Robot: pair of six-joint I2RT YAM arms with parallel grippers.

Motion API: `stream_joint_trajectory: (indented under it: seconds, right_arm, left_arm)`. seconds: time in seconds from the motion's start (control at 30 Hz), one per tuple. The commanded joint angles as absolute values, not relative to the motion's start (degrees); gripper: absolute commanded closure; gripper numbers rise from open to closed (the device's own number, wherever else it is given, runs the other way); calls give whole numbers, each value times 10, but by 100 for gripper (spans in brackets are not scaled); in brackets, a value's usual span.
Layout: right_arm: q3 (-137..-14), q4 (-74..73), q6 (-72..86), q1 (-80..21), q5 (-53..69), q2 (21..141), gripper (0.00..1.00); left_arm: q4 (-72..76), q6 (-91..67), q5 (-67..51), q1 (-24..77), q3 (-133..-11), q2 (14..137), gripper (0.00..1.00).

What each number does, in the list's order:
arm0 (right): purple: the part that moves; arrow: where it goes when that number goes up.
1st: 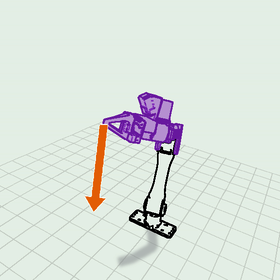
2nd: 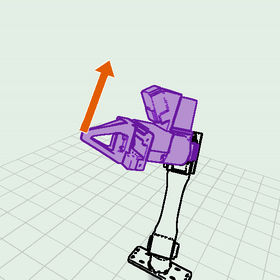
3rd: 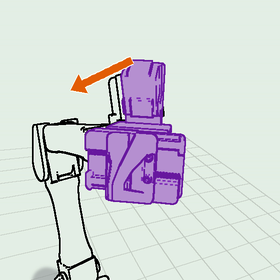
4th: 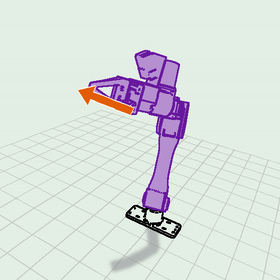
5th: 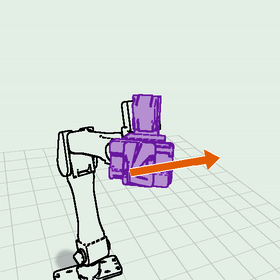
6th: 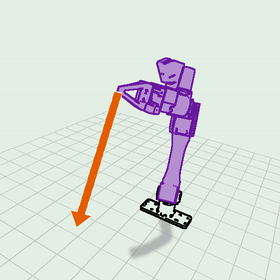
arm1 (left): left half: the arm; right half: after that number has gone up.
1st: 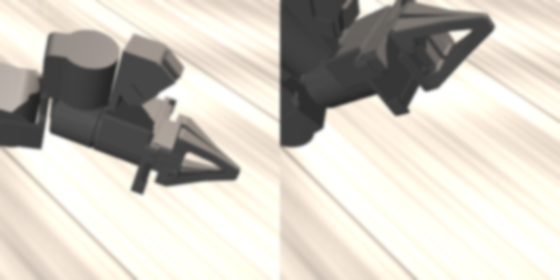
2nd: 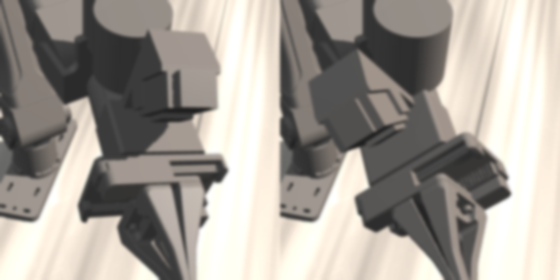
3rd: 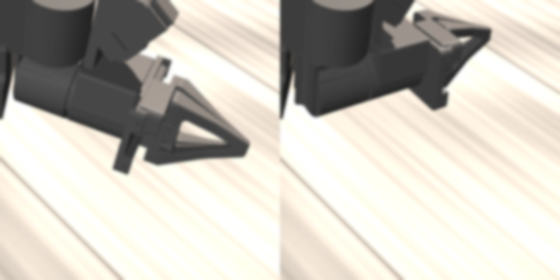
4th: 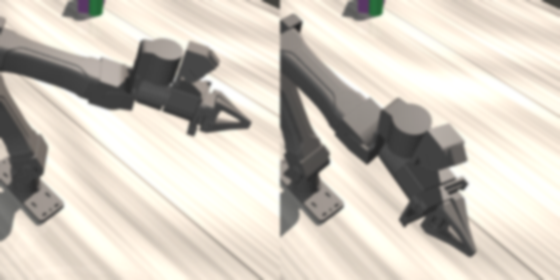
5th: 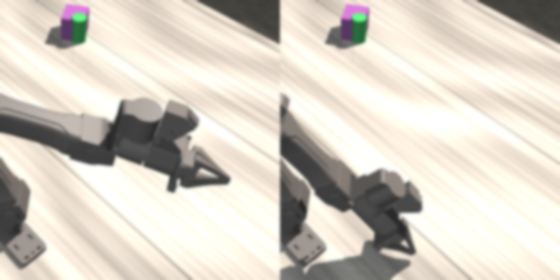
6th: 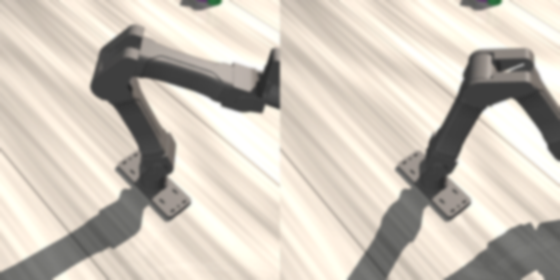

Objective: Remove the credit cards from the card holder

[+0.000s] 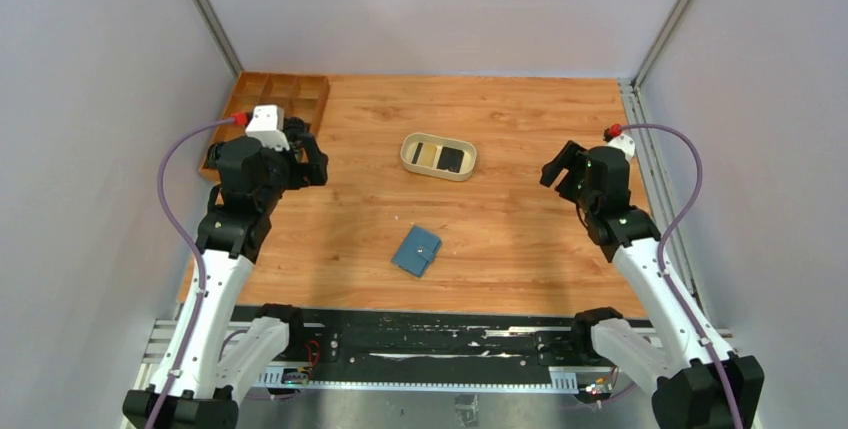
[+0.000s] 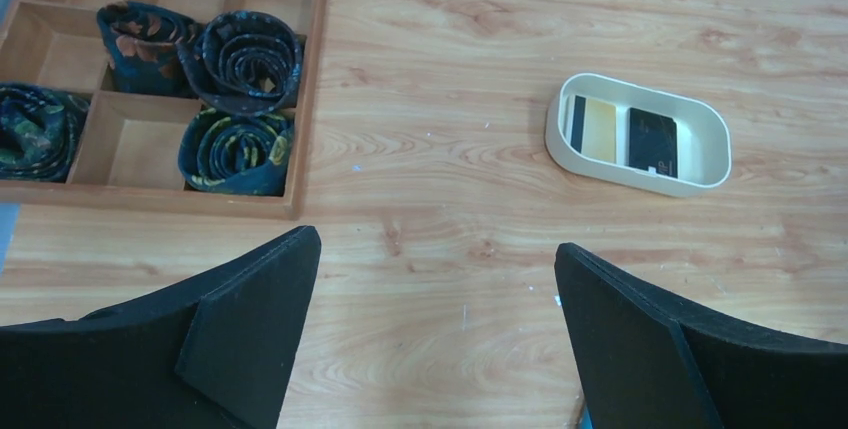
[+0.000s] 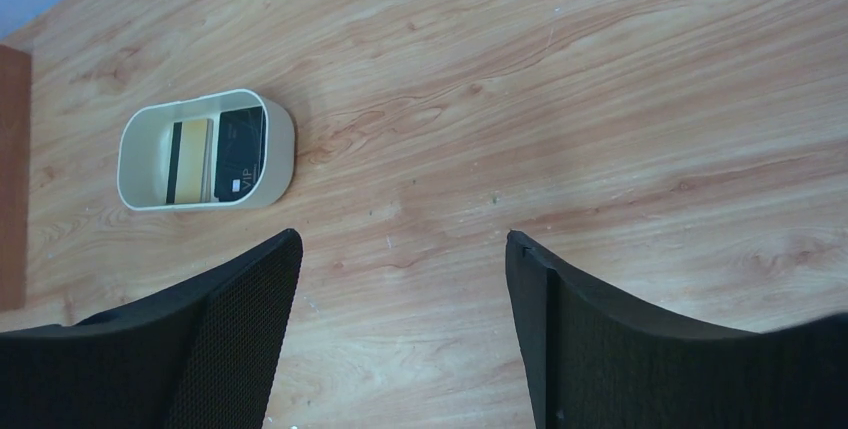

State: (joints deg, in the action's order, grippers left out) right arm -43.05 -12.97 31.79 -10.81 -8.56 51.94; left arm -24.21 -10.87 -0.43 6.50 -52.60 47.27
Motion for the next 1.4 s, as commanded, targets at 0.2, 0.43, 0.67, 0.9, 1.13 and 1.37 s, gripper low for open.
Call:
stream_joint_trajectory:
  seconds: [0.2, 0.43, 0.67, 0.9, 1.13, 1.37]
  right_arm:
    - [-422, -57, 69, -215, 97, 525, 32]
    - [-547, -134, -44, -436, 63, 724, 37]
    - [-605, -163, -60, -510, 100, 880, 47]
    - [-627, -160, -49, -556, 102, 949, 52]
    - [-634, -165, -41, -579, 87, 983, 58]
    - [-626, -153, -28, -583, 61, 999, 59]
  left_arm:
    - [-263, -92, -20, 63, -527, 476, 0]
    - [-275, -91, -20, 63, -530, 494, 0]
    - [-329, -78, -24, 63, -552, 531, 0]
    - [-327, -81, -40, 63, -533, 540, 0]
    - [-327, -80, -47, 63, -527, 554, 0]
    - [-325, -89, -60, 63, -525, 561, 0]
